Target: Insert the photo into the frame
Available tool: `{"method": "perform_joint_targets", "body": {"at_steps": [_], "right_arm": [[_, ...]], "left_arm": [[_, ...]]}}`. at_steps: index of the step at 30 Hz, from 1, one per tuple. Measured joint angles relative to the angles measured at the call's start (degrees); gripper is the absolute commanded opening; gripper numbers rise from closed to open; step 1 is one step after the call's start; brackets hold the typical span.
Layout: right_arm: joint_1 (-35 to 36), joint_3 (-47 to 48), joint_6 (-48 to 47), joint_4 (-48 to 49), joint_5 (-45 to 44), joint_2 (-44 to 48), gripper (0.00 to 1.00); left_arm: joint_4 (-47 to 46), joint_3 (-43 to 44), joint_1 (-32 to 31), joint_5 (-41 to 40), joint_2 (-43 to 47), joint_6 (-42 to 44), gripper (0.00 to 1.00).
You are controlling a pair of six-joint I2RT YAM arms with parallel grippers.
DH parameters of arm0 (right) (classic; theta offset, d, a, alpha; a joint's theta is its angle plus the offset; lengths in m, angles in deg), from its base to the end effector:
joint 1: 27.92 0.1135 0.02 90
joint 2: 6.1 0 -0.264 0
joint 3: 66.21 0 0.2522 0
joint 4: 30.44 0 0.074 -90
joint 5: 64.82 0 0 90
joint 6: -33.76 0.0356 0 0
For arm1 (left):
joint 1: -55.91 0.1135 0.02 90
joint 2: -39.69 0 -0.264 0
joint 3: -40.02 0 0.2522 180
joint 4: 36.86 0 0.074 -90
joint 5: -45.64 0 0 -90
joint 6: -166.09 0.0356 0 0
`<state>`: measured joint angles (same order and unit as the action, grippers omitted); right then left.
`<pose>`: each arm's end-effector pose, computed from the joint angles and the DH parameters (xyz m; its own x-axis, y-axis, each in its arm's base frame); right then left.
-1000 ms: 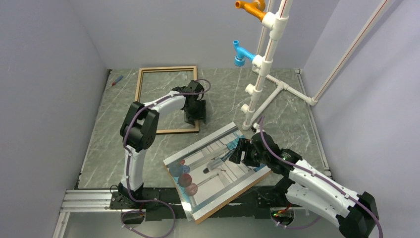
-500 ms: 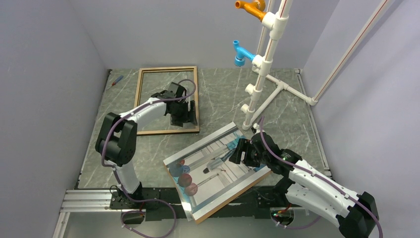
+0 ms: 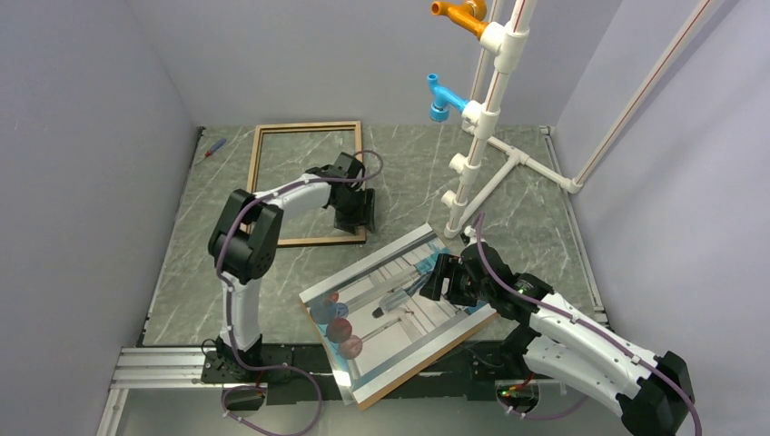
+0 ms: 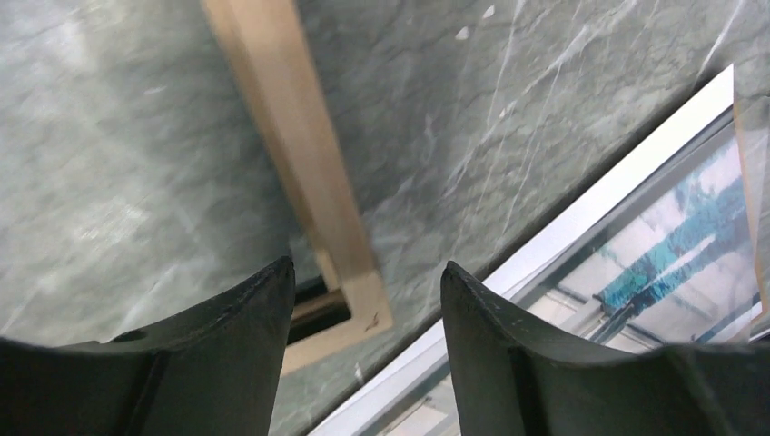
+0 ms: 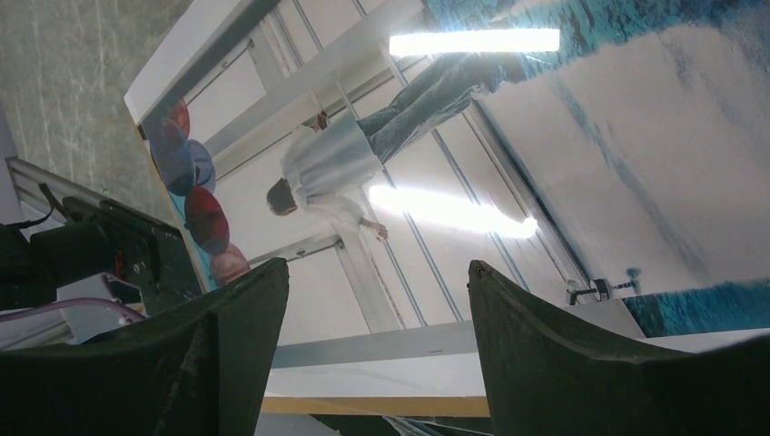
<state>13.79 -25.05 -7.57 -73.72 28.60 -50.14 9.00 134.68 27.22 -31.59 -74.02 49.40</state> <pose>0.1165 0.1067 0.2053 -0.8775 0.2220 -0.4251 -0.0547 0.8343 0.5485 0.3565 -0.2040 0.1744 -0.9570 0.0244 -0.2889 0.1349 0.9195 -0.3693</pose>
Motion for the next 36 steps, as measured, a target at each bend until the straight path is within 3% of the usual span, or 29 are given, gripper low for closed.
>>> {"method": "perform_joint_targets", "body": {"at_steps": [5, 14, 15, 18, 19, 20, 26, 30, 36], "right_arm": [[0.00, -0.17, 0.00, -0.17, -0.07, 0.37, 0.75], [0.00, -0.79, 0.00, -0.39, -0.22, 0.98, 0.75], [0.00, -0.79, 0.00, -0.39, -0.24, 0.98, 0.75], [0.00, -0.79, 0.00, -0.37, -0.26, 0.98, 0.75], [0.00, -0.79, 0.00, -0.37, -0.24, 0.98, 0.75], [0.00, -0.79, 0.00, -0.37, -0.24, 0.98, 0.75], [0.00, -0.79, 0.02, -0.39, -0.24, 0.98, 0.75], [0.00, -0.79, 0.11, -0.68, -0.22, 1.64, 0.76], [0.00, -0.79, 1.09, -0.90, -0.17, 4.26, 0.76]], "left_arm": [[-0.20, 4.00, -1.99, 0.04, -3.93, -0.92, 0.32], [3.28, 11.58, -4.81, -0.11, -8.74, -3.26, 0.27], [3.54, 12.02, -4.92, -0.13, -8.94, -3.43, 0.29], [3.78, 12.24, -5.11, -0.31, -9.07, -3.85, 0.47], [3.67, 12.22, -5.18, -0.37, -9.07, -3.85, 0.60], [3.43, 12.15, -5.25, -0.42, -9.05, -3.76, 0.65], [1.51, 8.68, -5.70, -1.03, -4.90, -2.93, 0.86], [1.20, 3.89, -5.73, -1.92, 4.22, -2.21, 0.95], [-3.61, -6.47, -5.75, -1.64, 25.20, -2.10, 0.97]]}}
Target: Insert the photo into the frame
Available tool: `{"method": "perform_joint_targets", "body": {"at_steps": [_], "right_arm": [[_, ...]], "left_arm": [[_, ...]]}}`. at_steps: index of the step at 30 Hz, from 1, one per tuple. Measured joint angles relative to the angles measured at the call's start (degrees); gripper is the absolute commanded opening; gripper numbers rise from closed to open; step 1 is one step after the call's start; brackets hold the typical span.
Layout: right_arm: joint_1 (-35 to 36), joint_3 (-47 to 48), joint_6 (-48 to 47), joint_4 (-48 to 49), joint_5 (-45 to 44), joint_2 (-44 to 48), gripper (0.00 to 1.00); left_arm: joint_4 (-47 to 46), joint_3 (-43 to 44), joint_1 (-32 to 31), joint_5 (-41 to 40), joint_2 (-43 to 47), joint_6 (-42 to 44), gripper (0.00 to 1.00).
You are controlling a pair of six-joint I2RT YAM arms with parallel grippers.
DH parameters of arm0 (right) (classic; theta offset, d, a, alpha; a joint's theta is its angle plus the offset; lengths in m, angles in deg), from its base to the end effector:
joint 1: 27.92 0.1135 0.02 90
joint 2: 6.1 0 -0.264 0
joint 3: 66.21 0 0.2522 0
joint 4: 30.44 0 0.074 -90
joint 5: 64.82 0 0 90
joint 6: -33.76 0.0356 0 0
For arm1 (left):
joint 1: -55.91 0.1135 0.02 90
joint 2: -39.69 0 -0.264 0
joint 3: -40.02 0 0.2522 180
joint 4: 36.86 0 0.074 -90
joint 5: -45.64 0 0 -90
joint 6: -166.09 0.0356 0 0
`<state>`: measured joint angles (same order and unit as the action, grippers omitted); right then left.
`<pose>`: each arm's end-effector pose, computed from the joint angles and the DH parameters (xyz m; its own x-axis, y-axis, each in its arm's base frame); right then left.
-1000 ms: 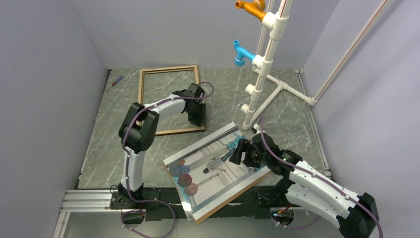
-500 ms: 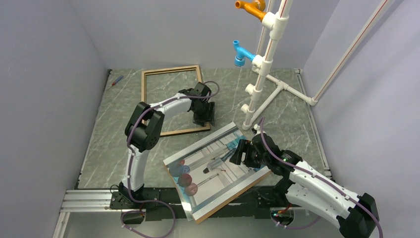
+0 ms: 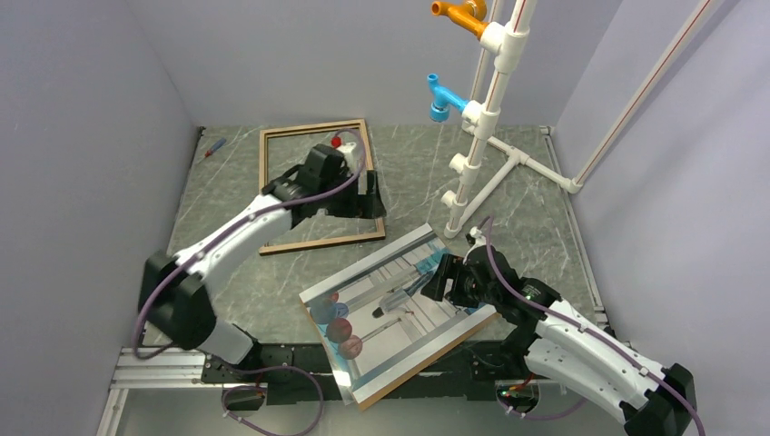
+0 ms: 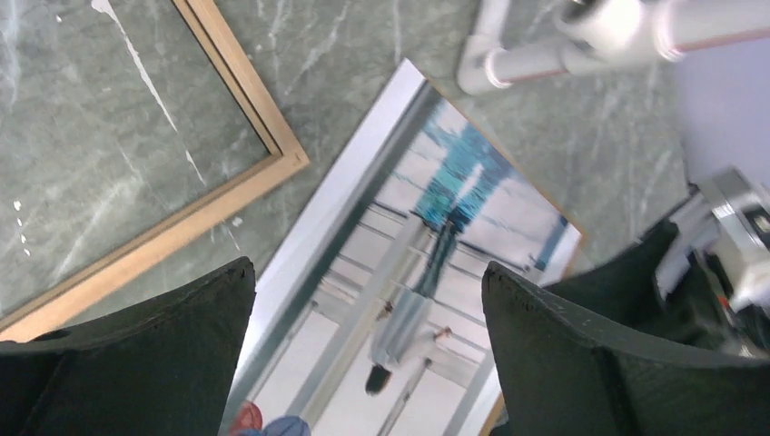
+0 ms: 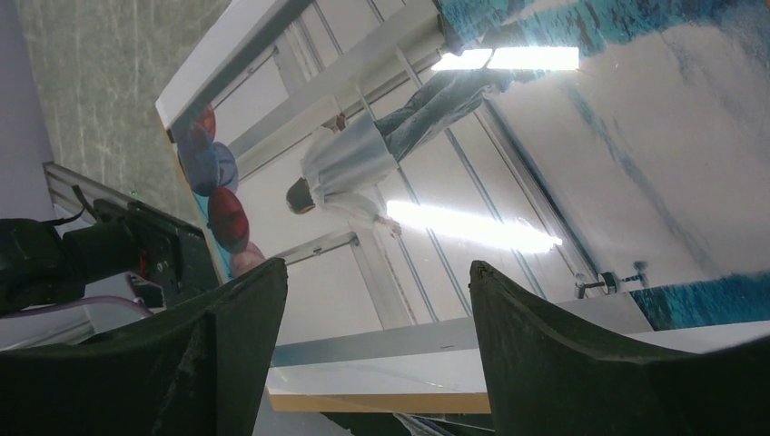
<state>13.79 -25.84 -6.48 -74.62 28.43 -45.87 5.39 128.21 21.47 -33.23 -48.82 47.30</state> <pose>0.1096 0.1004 0.2095 -0.8629 0.2518 -0.4381 -0.0561 0.8139 0.5782 0.2811 -0.2011 0.3023 -0.8127 -0.0157 -0.5825 0.3204 0.8230 -0.4691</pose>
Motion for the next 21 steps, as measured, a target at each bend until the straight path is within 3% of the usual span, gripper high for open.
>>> {"method": "perform_joint_targets", "body": {"at_steps": [4, 12, 21], "right_arm": [[0.00, 0.00, 0.55, -0.17, 0.04, 1.07, 0.76], [0.00, -0.79, 1.84, -0.52, 0.22, 3.13, 0.77], [0.00, -2.29, 3.37, -0.57, 0.52, 3.37, 0.77]], "left_arm": [[-3.06, -8.41, 0.00, 1.90, 10.21, -1.75, 0.97], [-2.03, -30.18, 0.00, 5.03, 22.12, -7.74, 0.96], [-1.62, -45.83, -0.22, 8.70, 40.74, -17.31, 0.96]]}}
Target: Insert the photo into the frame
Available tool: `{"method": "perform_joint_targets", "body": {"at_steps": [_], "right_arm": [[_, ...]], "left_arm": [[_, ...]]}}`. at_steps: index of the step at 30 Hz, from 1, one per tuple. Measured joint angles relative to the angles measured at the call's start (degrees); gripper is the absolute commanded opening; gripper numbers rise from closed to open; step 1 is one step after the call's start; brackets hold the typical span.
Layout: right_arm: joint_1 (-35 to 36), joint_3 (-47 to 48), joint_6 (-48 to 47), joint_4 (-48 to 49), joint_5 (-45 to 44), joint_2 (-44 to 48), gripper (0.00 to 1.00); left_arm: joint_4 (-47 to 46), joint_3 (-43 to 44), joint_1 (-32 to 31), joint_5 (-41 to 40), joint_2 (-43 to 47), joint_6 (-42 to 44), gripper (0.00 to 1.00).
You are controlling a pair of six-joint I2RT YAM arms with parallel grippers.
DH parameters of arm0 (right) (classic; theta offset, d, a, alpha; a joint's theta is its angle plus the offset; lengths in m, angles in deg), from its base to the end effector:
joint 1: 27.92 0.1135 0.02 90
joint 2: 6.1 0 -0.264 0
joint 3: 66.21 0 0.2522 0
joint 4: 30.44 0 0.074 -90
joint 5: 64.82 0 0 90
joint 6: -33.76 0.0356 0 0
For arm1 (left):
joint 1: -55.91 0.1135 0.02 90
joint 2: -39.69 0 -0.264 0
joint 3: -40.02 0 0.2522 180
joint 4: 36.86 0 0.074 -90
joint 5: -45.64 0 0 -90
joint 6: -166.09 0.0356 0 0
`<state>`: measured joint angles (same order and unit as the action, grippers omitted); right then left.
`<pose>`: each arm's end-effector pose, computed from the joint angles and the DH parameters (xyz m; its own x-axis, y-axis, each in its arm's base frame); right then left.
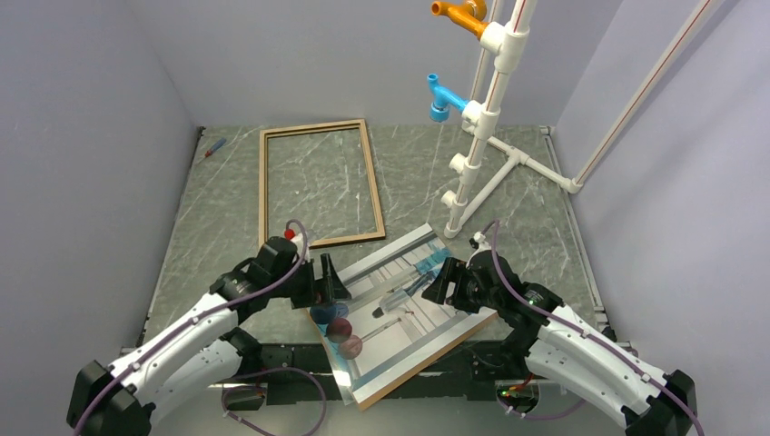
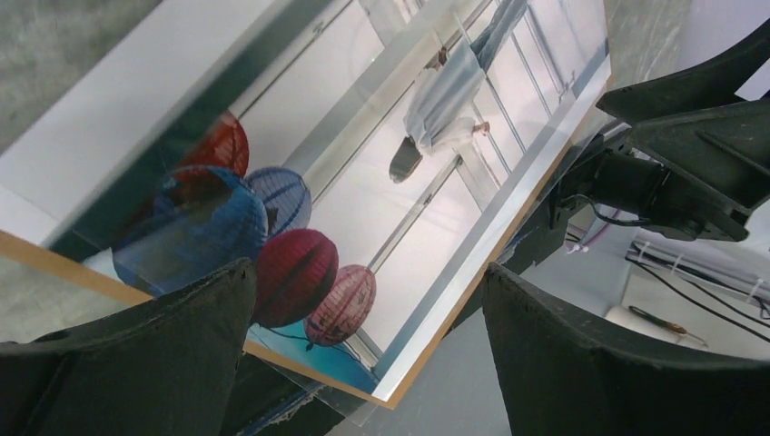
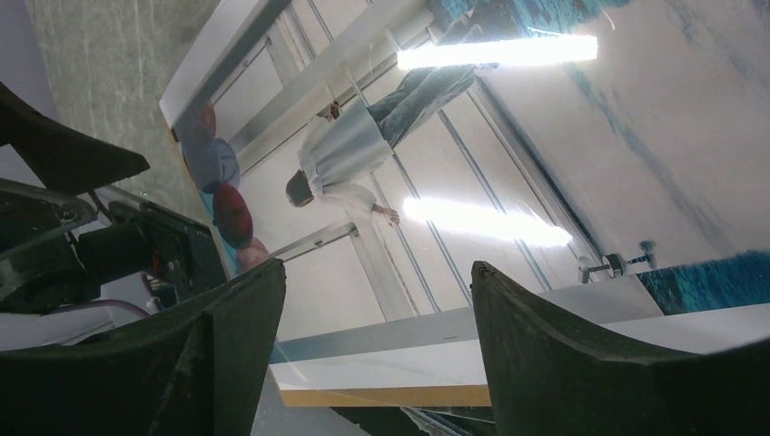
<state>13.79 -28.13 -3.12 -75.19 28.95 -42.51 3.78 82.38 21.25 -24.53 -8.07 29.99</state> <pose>0.1027 0.0946 0.2027 -0.8657 0.2976 -0.4024 -0.0121 0.7914 0.6112 0.1315 -0.1056 0.2078 -0.9356 -0.1772 -0.3054 0.0786 0.7386 -0.6695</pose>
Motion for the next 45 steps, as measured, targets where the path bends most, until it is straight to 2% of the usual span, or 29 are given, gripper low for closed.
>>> {"method": "perform_joint_targets", "body": {"at_steps": [5, 13, 28, 32, 35, 39, 45], "right_arm": [[0.00, 0.00, 0.17, -0.02, 0.31, -0.39, 0.78], [0.00, 0.00, 1.09, -0.02, 0.31, -0.35, 0.79], [-0.81, 0.00, 2.05, -0.11, -0.90, -5.90, 0.79], [-4.50, 0.00, 1.60, -0.09, -0.13, -8.92, 0.81], [-9.99, 0.00, -0.61, -0.09, 2.38, -11.45, 0.83], [-17.27, 0.94, -4.63, -1.79, 4.04, -13.40, 0.92], [-22.97, 5.92, -9.49, -5.49, 3.54, -15.50, 0.98]], "left_arm": [[2.93, -2.03, -0.22, -0.42, 5.35, -3.04, 0.97], [8.24, -2.43, -1.07, -2.93, 5.27, -4.66, 0.99], [4.63, -9.44, -6.88, -2.36, 2.12, -9.75, 0.99], [4.17, -9.44, -8.28, -2.36, 1.40, -10.54, 0.99], [3.69, -9.49, -9.88, -2.38, 1.36, -11.26, 0.99], [2.54, -9.97, -12.48, -2.40, 1.14, -13.38, 0.99], [2.32, -9.53, -16.09, -4.61, 0.22, -15.37, 0.99]]}}
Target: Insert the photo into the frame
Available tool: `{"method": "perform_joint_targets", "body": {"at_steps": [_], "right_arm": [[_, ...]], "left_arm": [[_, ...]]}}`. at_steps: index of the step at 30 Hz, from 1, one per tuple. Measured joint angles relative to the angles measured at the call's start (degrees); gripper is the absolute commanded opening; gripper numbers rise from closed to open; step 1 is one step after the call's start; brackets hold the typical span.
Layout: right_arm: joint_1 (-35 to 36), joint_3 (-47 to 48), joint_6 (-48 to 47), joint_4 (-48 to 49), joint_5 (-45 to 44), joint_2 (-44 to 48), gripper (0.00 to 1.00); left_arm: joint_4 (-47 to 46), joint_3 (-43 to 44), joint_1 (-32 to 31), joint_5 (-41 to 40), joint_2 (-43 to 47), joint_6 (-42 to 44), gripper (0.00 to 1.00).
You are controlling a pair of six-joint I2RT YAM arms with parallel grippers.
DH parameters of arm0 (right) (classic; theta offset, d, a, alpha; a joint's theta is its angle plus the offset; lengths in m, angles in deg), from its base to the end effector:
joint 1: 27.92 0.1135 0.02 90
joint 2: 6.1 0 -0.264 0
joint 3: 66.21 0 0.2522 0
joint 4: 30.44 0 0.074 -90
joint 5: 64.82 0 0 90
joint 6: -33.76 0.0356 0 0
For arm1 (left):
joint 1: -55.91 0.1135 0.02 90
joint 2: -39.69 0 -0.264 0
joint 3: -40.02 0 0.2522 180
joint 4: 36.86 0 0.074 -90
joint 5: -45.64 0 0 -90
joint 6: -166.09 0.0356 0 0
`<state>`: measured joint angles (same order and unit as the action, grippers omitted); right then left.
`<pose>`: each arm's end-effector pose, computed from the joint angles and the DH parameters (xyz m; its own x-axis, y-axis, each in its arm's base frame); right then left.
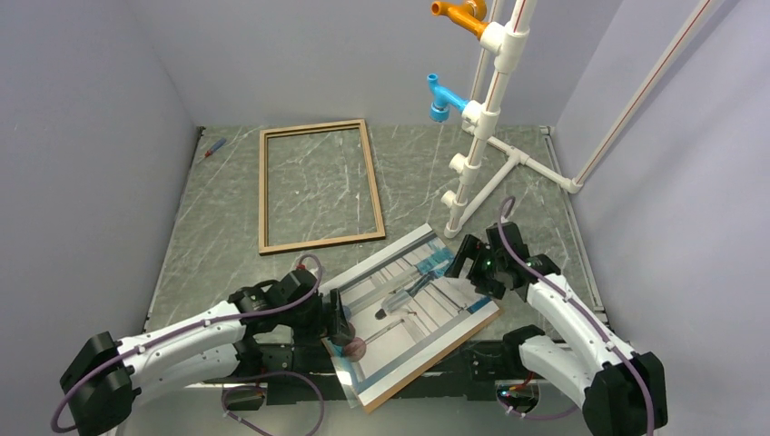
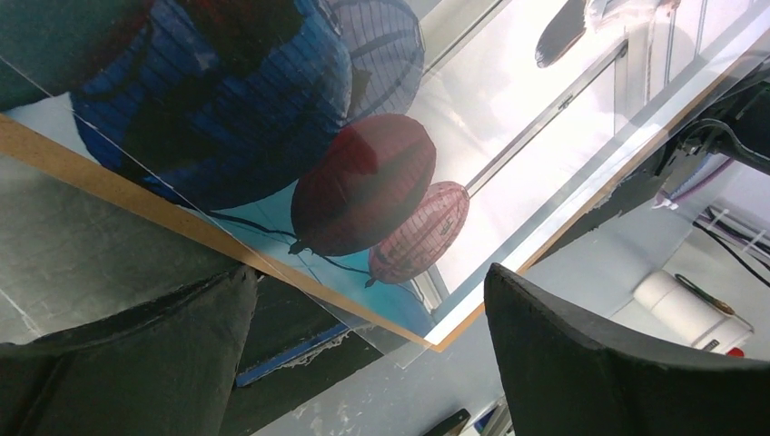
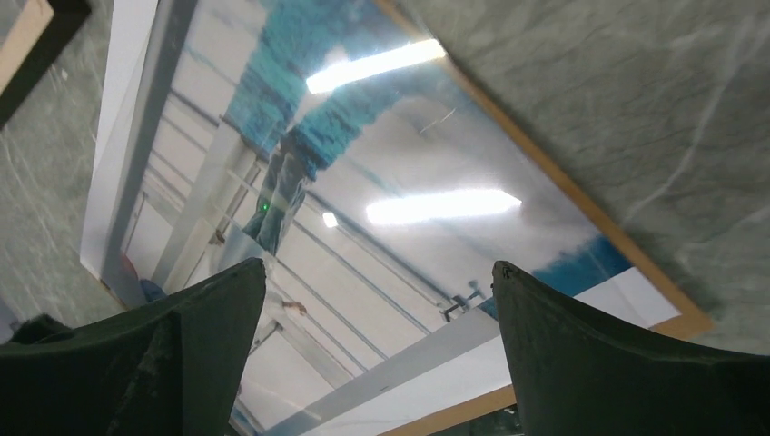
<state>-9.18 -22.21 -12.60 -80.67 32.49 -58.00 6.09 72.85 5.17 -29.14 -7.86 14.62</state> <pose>0.1544 0.0572 0.1938 -0.8458 0.4359 -0.3075 0.2784 0.8524 0.4426 0.0837 -0.1172 0.1527 -0.9899 -0.1285 -0.0605 -0.0705 0.8145 -0.5758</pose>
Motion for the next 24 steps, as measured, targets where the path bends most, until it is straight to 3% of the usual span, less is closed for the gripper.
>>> {"method": "perform_joint_targets", "body": {"at_steps": [12, 17, 24], "right_arm": [[-12.48, 2.62, -3.78, -1.60, -2.03, -2.60, 0.97], [-13.09, 2.25, -4.48, -1.33, -1.18, -4.26, 0.96], [-13.03, 0.20, -4.63, -0.98, 0.83, -5.22, 0.94]], "left_arm": [[9.44, 3.37, -5.73, -8.72, 1.46, -1.79, 0.99], [14.32, 3.32, -6.56, -9.18, 3.08, -3.02, 1.00], [12.22, 1.70, -6.67, -7.74, 4.90, -4.42, 0.99]]}}
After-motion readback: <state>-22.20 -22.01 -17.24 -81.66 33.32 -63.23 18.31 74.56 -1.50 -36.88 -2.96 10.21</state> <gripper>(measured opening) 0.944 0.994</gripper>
